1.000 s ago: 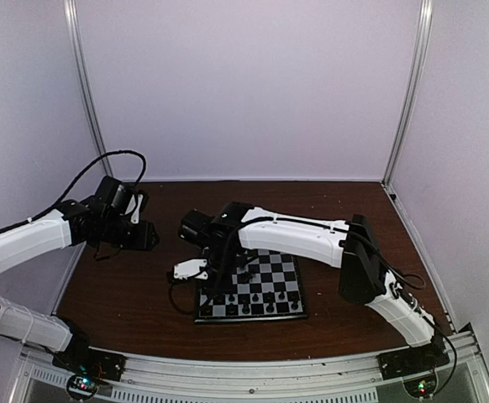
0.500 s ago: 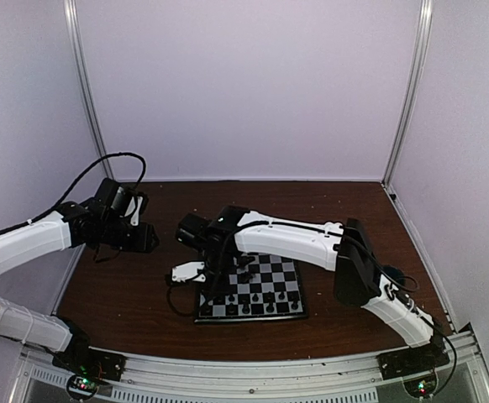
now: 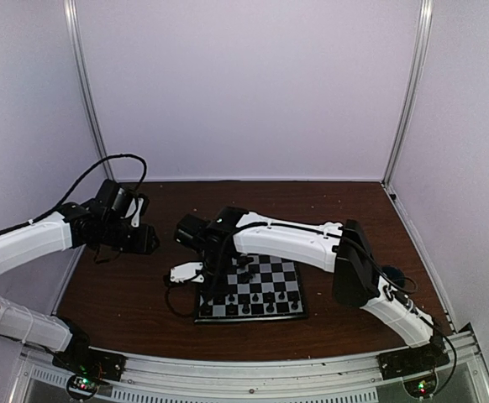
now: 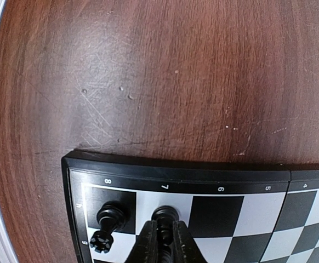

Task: Set up the chess pieces on the board
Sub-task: Place the pawn at h7.

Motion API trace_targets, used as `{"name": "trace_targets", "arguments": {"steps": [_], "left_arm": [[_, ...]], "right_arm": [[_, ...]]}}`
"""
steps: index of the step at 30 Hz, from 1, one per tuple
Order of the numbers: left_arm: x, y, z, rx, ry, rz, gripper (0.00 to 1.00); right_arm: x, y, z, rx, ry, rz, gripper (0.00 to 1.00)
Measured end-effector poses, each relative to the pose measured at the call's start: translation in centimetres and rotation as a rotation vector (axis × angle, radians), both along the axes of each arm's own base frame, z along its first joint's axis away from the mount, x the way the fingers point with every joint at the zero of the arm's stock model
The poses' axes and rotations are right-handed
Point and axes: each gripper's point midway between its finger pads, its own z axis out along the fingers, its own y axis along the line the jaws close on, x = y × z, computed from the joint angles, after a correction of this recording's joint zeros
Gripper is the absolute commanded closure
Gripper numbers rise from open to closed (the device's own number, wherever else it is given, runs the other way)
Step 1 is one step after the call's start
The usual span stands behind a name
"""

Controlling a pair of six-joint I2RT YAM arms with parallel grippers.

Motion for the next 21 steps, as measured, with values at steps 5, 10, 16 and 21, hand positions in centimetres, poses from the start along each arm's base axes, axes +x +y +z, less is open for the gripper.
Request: {"name": "trace_targets", "arguments": {"steps": [5,10,16,21], "left_arm": [[0.0,-0.1,-0.1,-0.004,0.007,0.000,0.54],[0.0,-0.1,-0.1,-0.009,0.009,0.002,0.54],[-0.1,-0.2,-0.1,-0.013,0.011,0.002,0.54],[-0.1,-0.2,-0.2,-0.016,0.014,0.005,0.54]], "right_arm": [[0.0,-0.1,0.0,-0.003,0.000,0.001,0.78],[0.0,-0.1,-0.1,-0.006,-0.003,-0.002,0.73],[0.3,-0.2,0.0,-0.010,-0.016,-0.006,0.71],[0.5,-0.2,1.3,0.006,-0.040,-0.010,0.72]]}}
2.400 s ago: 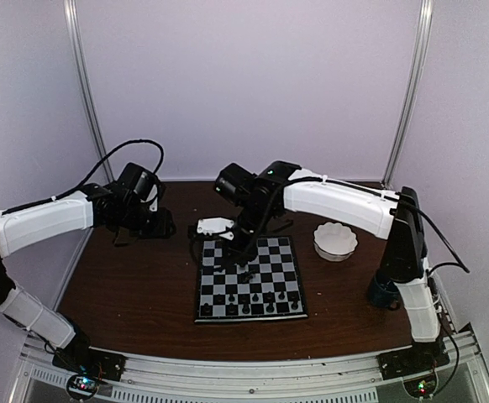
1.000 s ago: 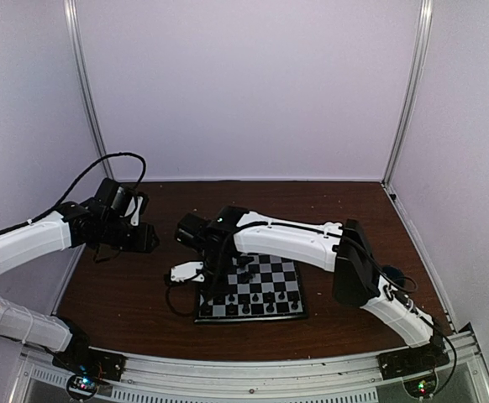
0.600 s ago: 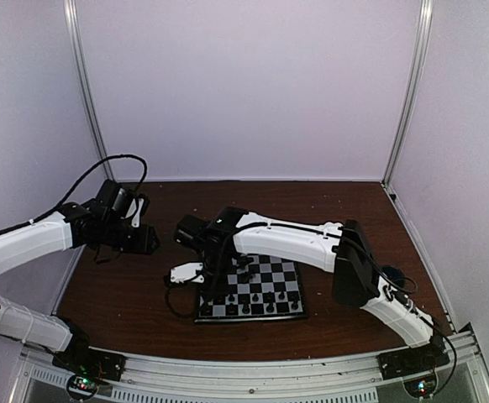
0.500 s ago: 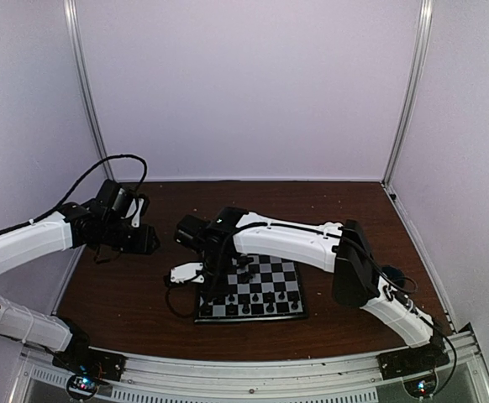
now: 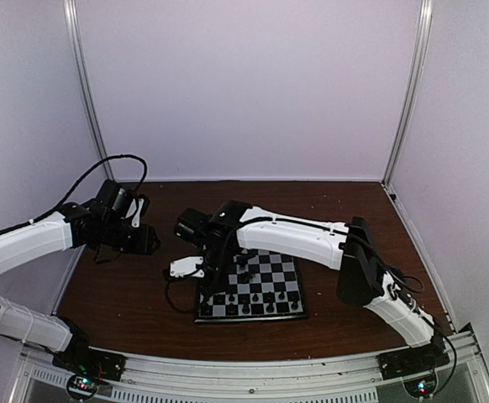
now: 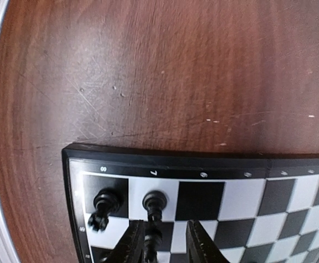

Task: Set up the chess pieces on the board
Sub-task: Place the pawn at h7, then pick up the queen from the chessboard.

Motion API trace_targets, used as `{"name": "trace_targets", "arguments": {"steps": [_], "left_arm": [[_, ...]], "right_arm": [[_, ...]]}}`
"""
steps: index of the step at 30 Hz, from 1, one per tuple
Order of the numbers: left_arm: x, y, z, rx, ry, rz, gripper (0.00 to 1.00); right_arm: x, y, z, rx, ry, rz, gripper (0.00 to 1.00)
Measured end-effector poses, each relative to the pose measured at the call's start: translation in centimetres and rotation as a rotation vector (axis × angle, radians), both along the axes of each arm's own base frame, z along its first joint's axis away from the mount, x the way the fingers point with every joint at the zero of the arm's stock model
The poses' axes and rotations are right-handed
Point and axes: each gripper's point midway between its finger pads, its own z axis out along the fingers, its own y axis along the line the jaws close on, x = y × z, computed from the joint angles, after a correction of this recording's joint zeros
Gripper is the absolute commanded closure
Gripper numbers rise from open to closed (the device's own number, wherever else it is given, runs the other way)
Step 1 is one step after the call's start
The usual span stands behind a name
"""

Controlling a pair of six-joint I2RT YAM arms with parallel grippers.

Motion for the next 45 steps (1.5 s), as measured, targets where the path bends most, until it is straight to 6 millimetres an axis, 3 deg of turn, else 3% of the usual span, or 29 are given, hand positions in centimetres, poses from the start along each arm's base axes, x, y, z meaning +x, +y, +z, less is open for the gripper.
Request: {"name": "trace_targets", "arguments": {"steps": [7,11,14,16,20,24,29,45], "left_arm": [[0.1,-0.6,0.2,-0.018,0.011,-0.021,0.56],[0.4,-1.8,0.6,-0.053,0.019,-0.061,0.56],[0.1,-3.0,0.9,-0.101,0.026,-0.113,0.56],[0.0,-4.2,1.6,-0.150,0.015,-0.160,0.56],[-0.5,-6.5,2.5,-0.218,-0.005,-0.250,0.56],[-1.7,-9.2,2.3,-0.224,0.007,-0.347,0.56],[-2.3,-11.3,1.9,-0.206,0.025,-0.413,0.56],[-2.1,-11.2,2.1,-0.187,0.008,-0.399,0.56]], "right_arm": [[0.1,-0.7,6.4,0.088,-0.058,-0.003,0.71],[0.5,-2.7,10.0,0.133,-0.079,-0.019,0.71],[1.8,-4.9,10.9,0.147,-0.079,-0.056,0.71],[3.4,-6.9,10.3,0.138,-0.062,-0.085,0.71],[6.0,-10.9,6.9,0.091,-0.008,-0.114,0.65],[7.0,-14.1,3.5,0.031,0.015,-0.116,0.59],[7.7,-13.9,3.4,0.047,-0.021,-0.062,0.56],[9.0,-12.4,-0.4,0.016,-0.020,0.019,0.54]]}}
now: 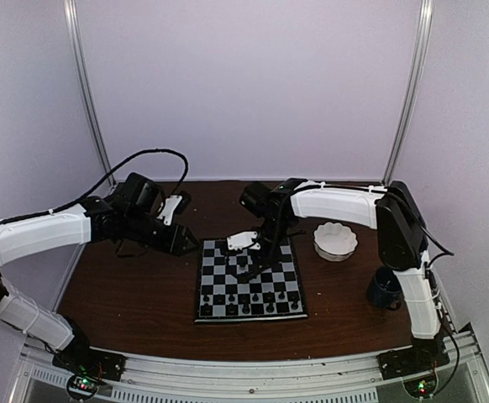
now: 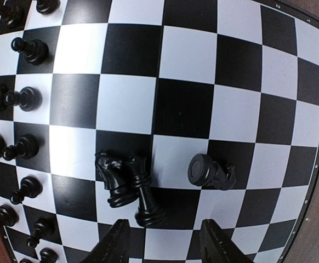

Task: Set up the chess pieces on the board
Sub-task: Pick up the queen from the chessboard.

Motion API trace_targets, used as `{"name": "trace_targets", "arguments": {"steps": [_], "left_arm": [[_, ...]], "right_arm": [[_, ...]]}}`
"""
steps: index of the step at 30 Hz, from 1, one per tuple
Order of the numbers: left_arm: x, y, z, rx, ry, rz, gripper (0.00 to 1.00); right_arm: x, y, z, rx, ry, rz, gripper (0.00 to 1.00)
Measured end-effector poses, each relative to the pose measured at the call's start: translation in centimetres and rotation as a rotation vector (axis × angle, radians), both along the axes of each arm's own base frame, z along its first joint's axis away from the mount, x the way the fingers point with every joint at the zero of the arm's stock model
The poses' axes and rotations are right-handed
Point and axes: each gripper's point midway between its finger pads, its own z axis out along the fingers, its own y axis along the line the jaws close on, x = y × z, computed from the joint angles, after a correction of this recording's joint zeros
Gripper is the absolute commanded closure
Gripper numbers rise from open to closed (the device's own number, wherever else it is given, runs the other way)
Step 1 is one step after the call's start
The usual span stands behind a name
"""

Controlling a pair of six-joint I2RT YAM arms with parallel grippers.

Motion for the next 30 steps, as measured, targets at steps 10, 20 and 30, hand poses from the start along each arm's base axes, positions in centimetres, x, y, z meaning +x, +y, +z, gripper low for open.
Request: {"name": "trace_targets", "arguments": {"steps": [10,20,30], "left_arm": [[0.2,0.3,0.2,0.004,-0.012,0.016,0.56],[0.3,0.3,0.4,-0.010,-0.009,0.036,0.56],[1.0,-0.6,-2.1,-0.067,0.085,0.135,0.56]], "right_arm": [[-0.1,0.4,-1.5,-0.013,0.022,0.021,0.64],[-1.1,0.6,-1.7,-0.006,0.062,0.031,0.84],[-0.3,-0.4,-1.5,0.034,0.125,-0.073,0.88]]}}
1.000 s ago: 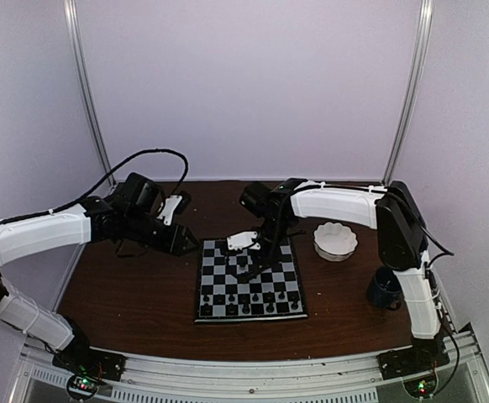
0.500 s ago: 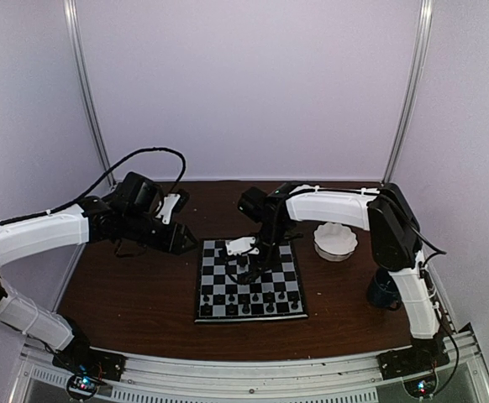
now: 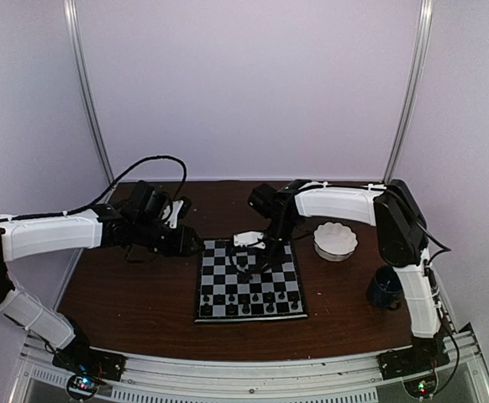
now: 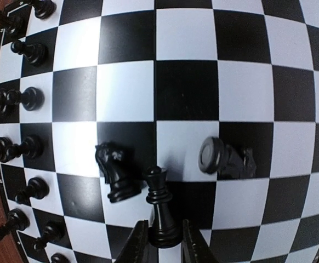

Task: Set up the chess pieces on the board
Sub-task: Pick up the queen from the chessboard, then pass from the right arm to the left

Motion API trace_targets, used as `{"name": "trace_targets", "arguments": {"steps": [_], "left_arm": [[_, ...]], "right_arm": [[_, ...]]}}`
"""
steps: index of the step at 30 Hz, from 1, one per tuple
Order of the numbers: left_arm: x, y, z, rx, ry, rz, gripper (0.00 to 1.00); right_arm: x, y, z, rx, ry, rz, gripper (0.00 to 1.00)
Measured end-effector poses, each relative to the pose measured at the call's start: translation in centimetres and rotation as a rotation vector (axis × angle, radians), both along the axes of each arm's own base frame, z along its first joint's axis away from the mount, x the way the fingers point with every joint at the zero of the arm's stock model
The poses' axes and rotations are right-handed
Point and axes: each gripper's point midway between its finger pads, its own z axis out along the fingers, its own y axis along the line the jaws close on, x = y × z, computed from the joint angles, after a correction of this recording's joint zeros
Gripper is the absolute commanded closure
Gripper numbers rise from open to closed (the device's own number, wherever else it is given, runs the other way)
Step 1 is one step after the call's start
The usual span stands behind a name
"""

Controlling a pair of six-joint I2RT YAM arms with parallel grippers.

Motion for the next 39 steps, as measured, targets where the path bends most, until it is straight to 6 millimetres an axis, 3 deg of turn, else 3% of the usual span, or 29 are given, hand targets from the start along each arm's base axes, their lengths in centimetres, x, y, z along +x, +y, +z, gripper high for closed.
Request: {"name": "trace_targets", "arguments": {"steps": [3,6,12,17,25,39], "left_arm": [[0.1,-0.8,-0.2,-0.030,0.013,0.006,0.56],[0.3,-1.9,0.5,-0.092,0.003,0.012,0.56],[0.2,-4.8,1.9,-0.227,-0.026,-0.003,0.52],[-0.6,-7.4,3.2,-0.295,-0.041,-0.044,0.52],[-0.4,-10.1,4.4,-0.392,-0.019,-0.064,0.54],[-0.9,-11.7,5.5,-0.501,0.032,-0.075,0.68]], "right_arm": [[-0.2,-1.0,1.1,0.028,0.027,-0.042,0.88],[-0.2,-1.4,3.6,0.080,0.028,-0.083,0.88],[-0.9,-0.8,9.0,0.228,0.038,-0.117,0.88],[-2.3,-0.6,11.6,0.317,0.082,-0.133,0.88],[-3.3,-0.2,13.5,0.396,0.121,-0.153,0.87],[-3.1,0.2,13.8,0.424,0.143,-0.198,0.87]]}}
